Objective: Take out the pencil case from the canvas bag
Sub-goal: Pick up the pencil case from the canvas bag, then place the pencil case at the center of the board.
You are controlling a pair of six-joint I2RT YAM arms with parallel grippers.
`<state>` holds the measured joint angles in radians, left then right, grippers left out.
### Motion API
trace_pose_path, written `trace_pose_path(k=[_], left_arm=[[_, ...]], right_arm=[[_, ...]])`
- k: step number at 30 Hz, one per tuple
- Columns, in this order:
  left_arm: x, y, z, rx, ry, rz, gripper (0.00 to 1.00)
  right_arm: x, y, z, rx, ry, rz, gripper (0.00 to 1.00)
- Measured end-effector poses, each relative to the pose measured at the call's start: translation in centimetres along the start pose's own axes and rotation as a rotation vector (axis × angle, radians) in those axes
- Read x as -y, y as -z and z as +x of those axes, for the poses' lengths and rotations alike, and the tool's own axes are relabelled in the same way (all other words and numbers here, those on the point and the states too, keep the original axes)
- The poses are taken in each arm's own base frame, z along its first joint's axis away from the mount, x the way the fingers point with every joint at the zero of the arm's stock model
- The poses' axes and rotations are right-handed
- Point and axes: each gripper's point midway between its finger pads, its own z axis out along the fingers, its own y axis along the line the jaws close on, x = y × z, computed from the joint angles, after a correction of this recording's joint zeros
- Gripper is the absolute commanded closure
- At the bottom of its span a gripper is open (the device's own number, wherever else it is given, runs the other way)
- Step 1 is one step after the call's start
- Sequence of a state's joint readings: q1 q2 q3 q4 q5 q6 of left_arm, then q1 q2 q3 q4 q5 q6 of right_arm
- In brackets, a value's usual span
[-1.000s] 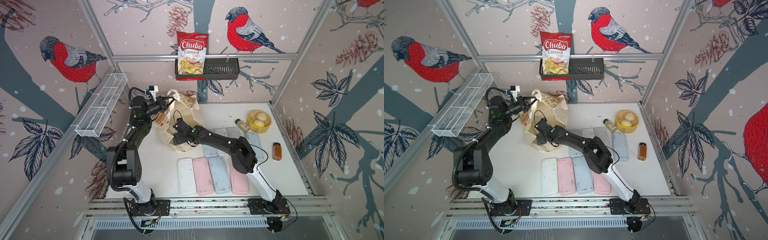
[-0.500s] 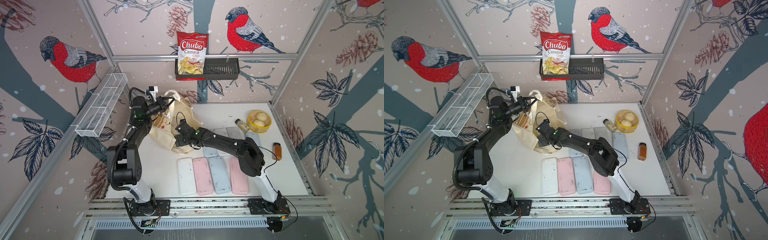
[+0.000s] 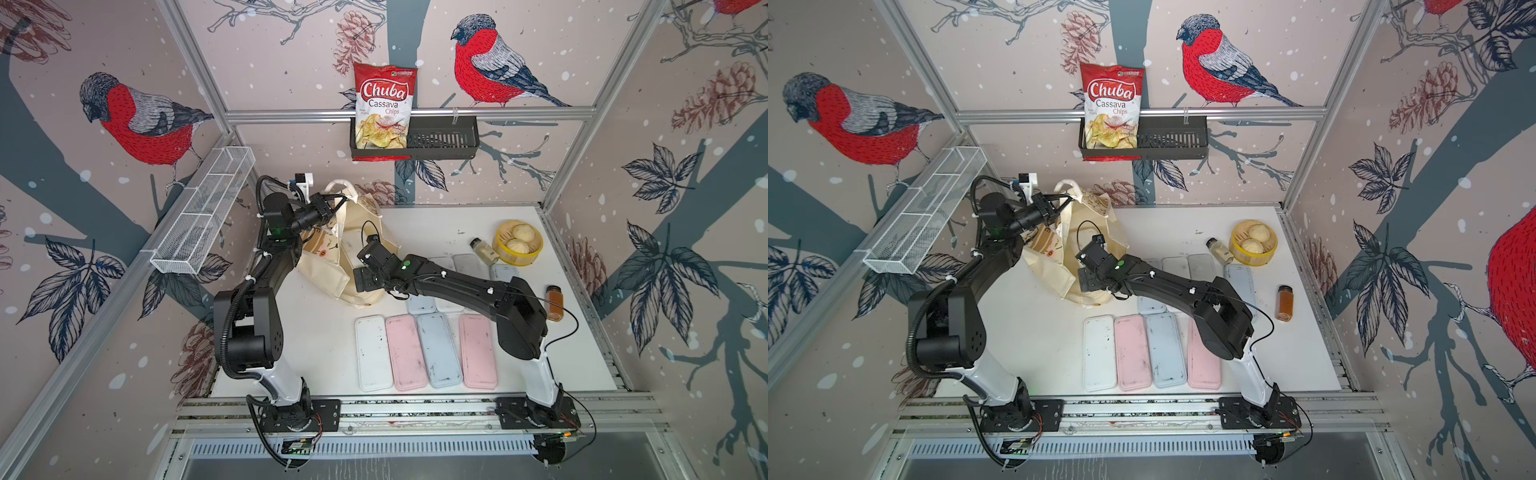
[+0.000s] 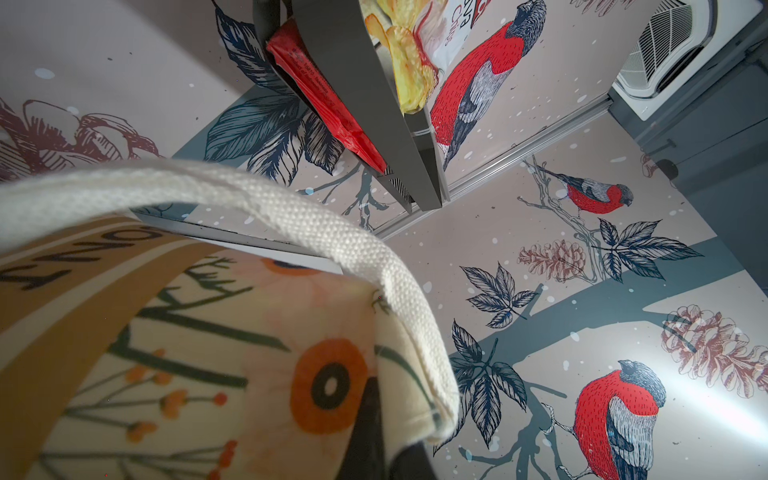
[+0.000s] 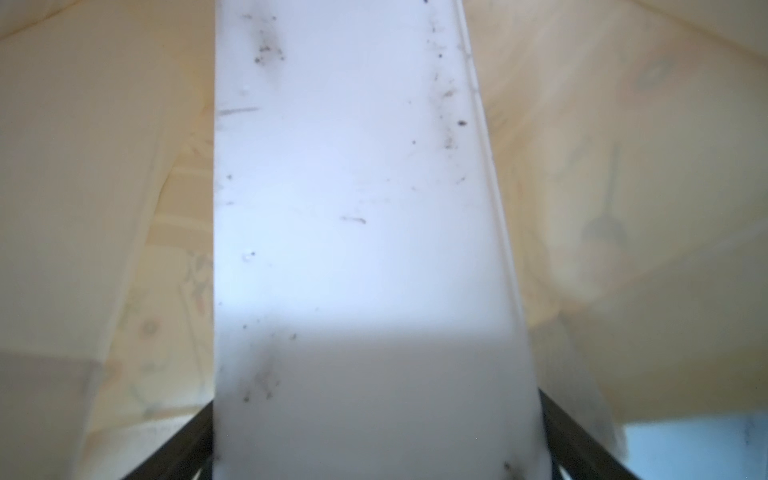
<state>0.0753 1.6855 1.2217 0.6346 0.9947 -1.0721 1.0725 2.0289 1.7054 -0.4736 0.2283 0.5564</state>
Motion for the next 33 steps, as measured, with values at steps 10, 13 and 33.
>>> trace_pose_path(k=[10,13,33], left_arm=[[-0.1,0.0,0.0,0.0,0.001,0.0,1.0],[-0.1,0.0,0.0,0.0,0.0,0.0,1.0],[-0.3,-0.2,0.2,-0.006,-0.003,0.0,1.0]], right_arm=[[-0.6,5.0,4.4,-0.001,0.014,-0.034,0.39],[0.0,6.2,5.8,-0.001,0.006,-0.027,0.39],[7.7,14.5,14.6,-0.031,-0.18,0.12,0.4]])
